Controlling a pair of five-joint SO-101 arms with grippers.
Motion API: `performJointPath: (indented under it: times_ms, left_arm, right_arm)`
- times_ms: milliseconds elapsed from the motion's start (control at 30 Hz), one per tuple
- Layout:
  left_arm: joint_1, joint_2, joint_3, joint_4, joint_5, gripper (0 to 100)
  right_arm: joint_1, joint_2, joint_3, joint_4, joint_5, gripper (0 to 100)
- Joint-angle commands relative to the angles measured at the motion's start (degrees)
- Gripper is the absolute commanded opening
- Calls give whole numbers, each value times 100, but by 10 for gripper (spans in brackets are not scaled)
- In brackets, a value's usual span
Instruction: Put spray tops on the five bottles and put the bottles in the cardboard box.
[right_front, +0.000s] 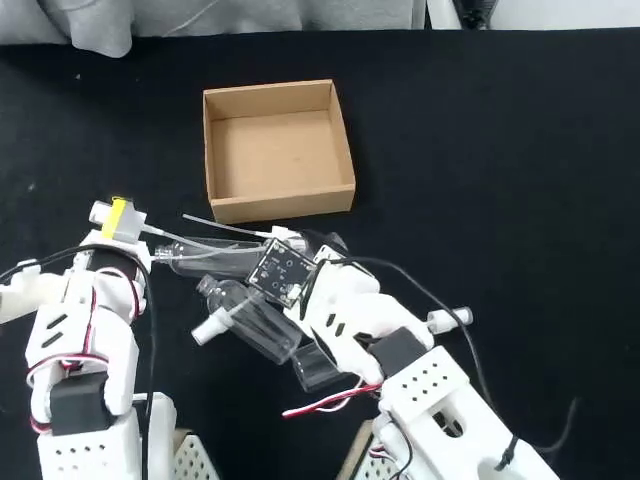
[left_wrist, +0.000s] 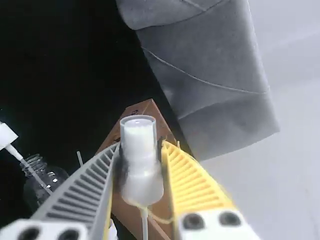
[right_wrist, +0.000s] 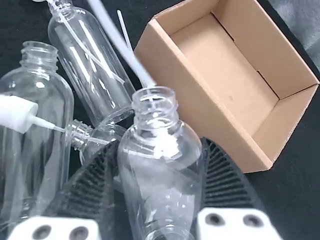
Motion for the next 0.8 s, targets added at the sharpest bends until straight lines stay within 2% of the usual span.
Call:
performJointPath:
  times_ms: [0,133,767]
  left_arm:
    - [-48,-35,84,-413,-53,28]
    - [-48,-35,277,-651,-149,28]
    - [-110,-97,277,-624,-211,28]
  right_arm:
    - [-290,-163,-48,-158,18,123]
    - [-308,-163,-48,-158,9,123]
    - [-123,-163,-48,-193,0,123]
